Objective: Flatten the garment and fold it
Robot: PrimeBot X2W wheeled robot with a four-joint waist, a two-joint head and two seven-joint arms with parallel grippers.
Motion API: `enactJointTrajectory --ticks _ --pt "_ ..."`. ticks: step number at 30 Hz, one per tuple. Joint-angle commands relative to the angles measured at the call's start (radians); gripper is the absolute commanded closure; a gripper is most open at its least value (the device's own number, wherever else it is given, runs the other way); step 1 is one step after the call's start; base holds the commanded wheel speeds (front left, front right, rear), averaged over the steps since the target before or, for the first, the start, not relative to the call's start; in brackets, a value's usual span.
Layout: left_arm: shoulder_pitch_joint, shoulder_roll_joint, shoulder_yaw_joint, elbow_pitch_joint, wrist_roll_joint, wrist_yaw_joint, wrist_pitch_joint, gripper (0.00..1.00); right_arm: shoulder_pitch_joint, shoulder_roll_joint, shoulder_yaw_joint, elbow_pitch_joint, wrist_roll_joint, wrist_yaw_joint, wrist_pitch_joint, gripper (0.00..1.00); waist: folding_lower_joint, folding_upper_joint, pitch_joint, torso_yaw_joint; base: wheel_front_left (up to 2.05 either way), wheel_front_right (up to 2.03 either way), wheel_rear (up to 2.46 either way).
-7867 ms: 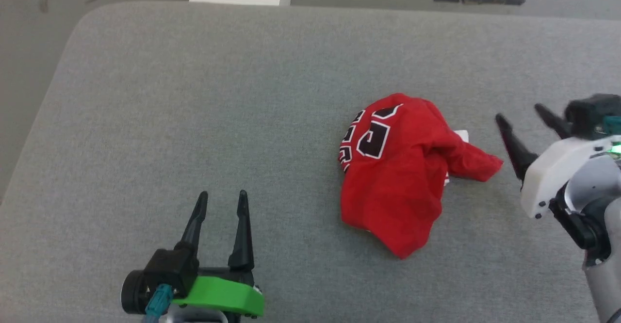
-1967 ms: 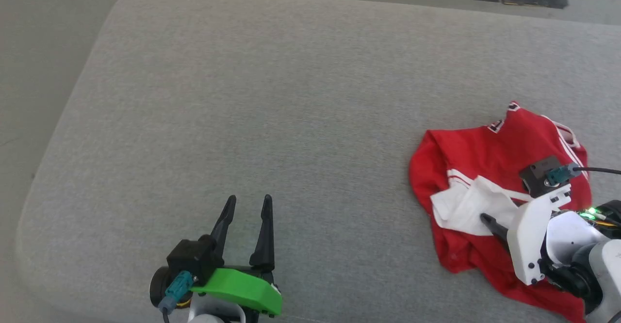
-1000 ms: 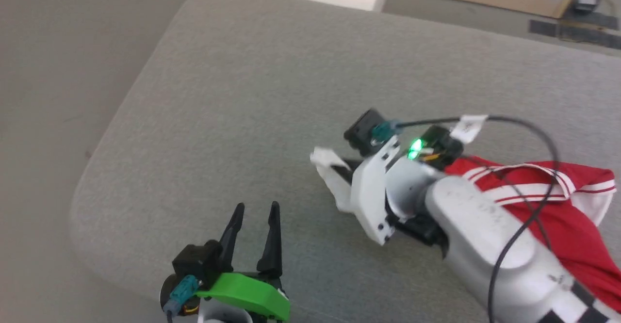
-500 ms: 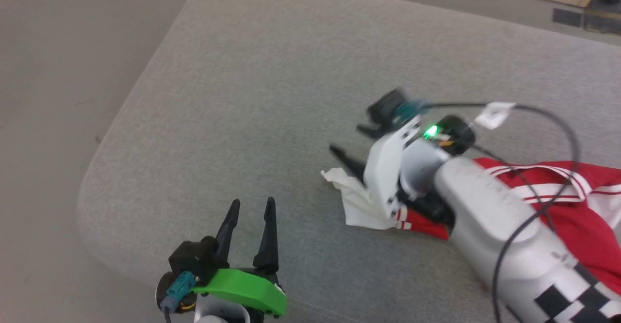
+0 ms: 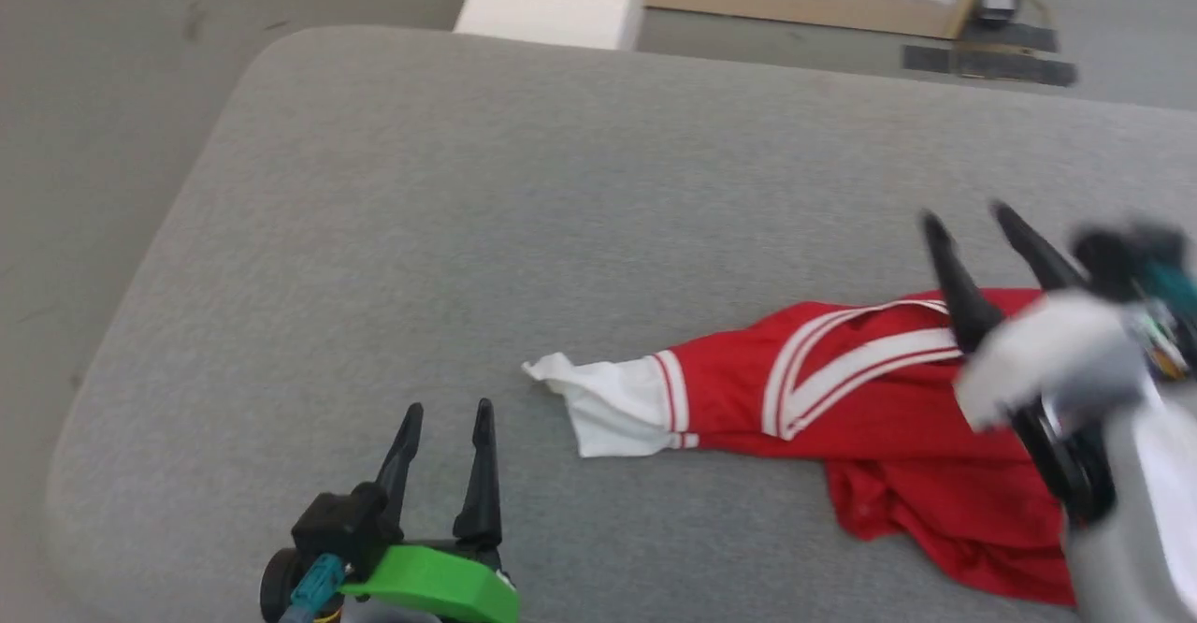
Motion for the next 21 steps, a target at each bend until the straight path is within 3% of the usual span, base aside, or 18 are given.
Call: enactJointTrajectory --ticks 1,4,8,14,21 --pt "0.014 0.0 0.008 -0.01 0.013 -0.009 -0.005 0.0 0.069 0.036 -0.049 -0.053 -0.041 -0.001 -0.022 0.0 0.0 0.0 -0.011 -0.053 0.0 0.0 0.0" --pt "0.032 0.0 0.016 -0.026 0.027 -0.019 -0.005 0.0 0.222 0.119 -0.18 -0.179 -0.127 -0.001 -0.083 0.0 0.0 0.0 -0.003 -0.077 0.0 0.0 0.0" --pt "0.062 -0.001 0.03 -0.049 0.033 -0.025 -0.005 0.0 0.387 0.161 -0.274 -0.273 -0.179 -0.001 -0.159 0.0 0.0 0.0 -0.006 -0.103 0.0 0.0 0.0" --pt "0.115 -0.001 0.052 -0.075 0.042 -0.02 -0.005 0.0 0.523 0.163 -0.289 -0.232 -0.075 -0.001 -0.245 0.0 0.0 0.0 -0.021 -0.137 0.0 0.0 0.0" --pt "0.021 0.014 -0.014 -0.079 0.116 -0.049 0.031 0.0 0.507 0.163 -0.274 -0.227 -0.07 -0.001 -0.257 0.0 0.0 0.0 -0.024 -0.147 0.0 0.0 0.0"
